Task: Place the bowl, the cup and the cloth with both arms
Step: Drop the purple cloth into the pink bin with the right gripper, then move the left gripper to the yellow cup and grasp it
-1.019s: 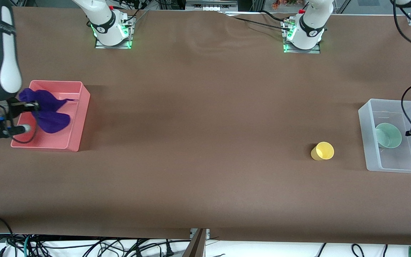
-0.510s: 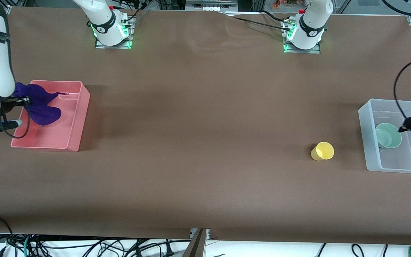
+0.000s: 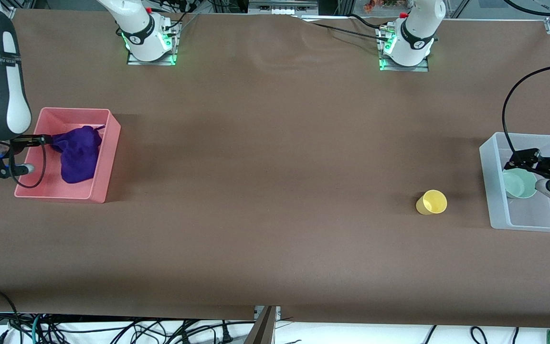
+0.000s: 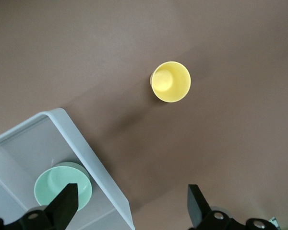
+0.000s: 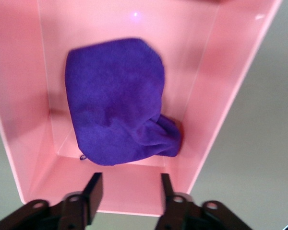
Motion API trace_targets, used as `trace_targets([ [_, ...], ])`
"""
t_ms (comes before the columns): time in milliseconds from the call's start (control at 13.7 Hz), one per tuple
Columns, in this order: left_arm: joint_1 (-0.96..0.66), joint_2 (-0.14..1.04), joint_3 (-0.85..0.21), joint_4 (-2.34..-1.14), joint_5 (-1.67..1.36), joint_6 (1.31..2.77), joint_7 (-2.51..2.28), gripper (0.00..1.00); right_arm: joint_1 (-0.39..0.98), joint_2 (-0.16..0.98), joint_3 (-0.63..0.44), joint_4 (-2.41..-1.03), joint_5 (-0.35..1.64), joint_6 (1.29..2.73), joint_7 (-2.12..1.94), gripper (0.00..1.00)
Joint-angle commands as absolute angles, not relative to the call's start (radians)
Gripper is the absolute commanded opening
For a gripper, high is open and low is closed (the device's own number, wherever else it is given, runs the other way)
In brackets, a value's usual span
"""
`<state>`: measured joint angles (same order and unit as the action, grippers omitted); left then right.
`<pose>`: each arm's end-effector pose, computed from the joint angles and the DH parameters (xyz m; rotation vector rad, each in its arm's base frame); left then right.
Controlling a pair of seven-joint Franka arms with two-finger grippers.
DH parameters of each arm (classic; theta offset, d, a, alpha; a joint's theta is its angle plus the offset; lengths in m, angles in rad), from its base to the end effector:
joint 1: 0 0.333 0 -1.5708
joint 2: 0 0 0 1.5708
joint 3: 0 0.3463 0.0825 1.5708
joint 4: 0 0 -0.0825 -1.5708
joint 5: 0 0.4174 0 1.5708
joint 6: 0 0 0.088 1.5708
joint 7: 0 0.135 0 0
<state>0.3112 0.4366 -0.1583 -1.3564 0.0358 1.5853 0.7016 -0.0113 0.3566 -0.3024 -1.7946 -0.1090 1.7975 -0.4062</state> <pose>0.6922 0.1301 0.4530 2.9060 -0.8121 -0.2586 0.5977 -0.1960 0.3230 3.0023 0.2036 -0.5947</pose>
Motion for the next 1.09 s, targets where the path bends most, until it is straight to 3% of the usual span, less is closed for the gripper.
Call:
trace_targets([
  [0, 0.321, 0.41, -0.179, -1.391, -0.001, 1.568, 0.695, 1.0, -0.012, 0.281, -0.237, -1.7, -0.086, 1.685, -0.399, 1.0],
  [146, 0.319, 0.431, -0.179, -1.399, -0.076, 1.568, 0.695, 1.0, -0.011, 0.267, -0.129, -1.552, -0.046, 1.539, -0.375, 1.0],
  [437, 0.236, 0.5, -0.178, -1.39, -0.066, 1.61, 0.65, 1.0, -0.011, 0.224, 0.021, -1.436, -0.04, 1.519, -0.244, 1.0],
  [583, 0.172, 0.567, -0.17, -1.388, -0.034, 1.696, 0.637, 1.0, -0.009, 0.203, 0.021, -1.407, -0.04, 1.557, -0.232, 1.0],
  [874, 0.212, 0.661, -0.167, -1.385, 0.006, 1.853, 0.652, 1.0, -0.009, 0.17, 0.021, -1.416, -0.002, 1.588, -0.238, 1.0],
  [1019, 0.224, 0.687, -0.167, -1.385, 0.006, 1.91, 0.65, 1.0, -0.009, 0.169, 0.02, -1.425, 0.008, 1.527, -0.227, 1.0],
])
